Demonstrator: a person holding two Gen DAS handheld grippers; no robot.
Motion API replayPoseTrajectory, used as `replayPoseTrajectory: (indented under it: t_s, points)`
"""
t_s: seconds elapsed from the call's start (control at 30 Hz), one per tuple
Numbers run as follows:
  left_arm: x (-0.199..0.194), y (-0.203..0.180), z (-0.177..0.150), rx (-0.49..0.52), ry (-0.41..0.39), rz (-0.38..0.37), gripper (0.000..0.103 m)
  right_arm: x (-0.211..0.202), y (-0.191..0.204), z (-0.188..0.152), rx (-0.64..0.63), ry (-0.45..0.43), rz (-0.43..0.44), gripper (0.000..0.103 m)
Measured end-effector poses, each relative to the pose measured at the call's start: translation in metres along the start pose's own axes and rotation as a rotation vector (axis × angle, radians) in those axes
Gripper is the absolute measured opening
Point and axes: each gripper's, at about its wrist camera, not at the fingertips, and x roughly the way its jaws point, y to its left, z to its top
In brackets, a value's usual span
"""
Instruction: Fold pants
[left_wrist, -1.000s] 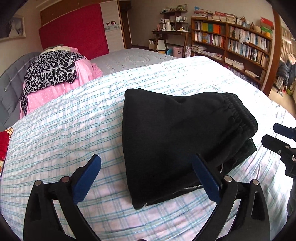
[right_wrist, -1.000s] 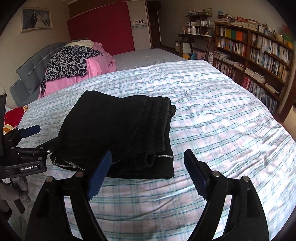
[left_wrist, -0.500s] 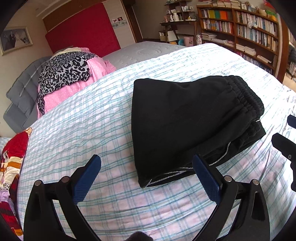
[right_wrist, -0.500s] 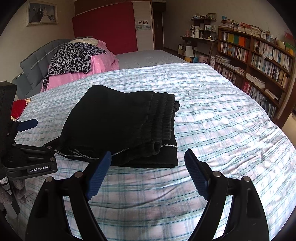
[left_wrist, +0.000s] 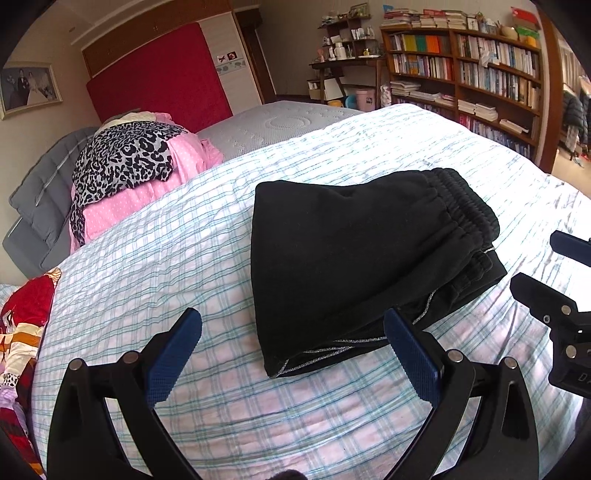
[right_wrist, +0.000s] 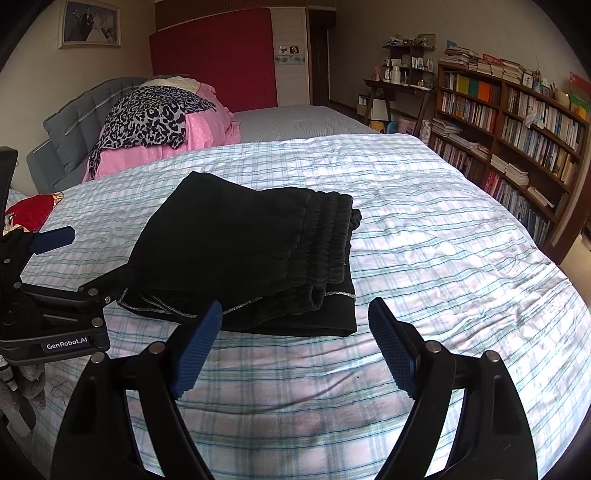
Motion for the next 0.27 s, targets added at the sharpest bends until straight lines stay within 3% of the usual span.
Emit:
replayPoseTrajectory:
  t_s: [0.07, 0.13, 0.27]
  points:
    - [-0.0014, -0.0018, 0.0003, 0.002, 0.006, -0.003, 0.098, 0.0005, -0.0003, -0.0008, 0.001, 0.004, -0.002, 0.083]
    - [0.0017, -0.0008, 0.0004, -0.014, 0.035, -0.011, 0.098, 0.0010, -0.0016, -0.0014, 0.006, 0.004, -0.005, 0.091]
    - [0.0079, 0.0068, -0.0047, -0.055, 0.074, -0.011, 0.098, 0.0031, -0.0042, -0.0028, 0.014, 0.012, -0.010, 0.092]
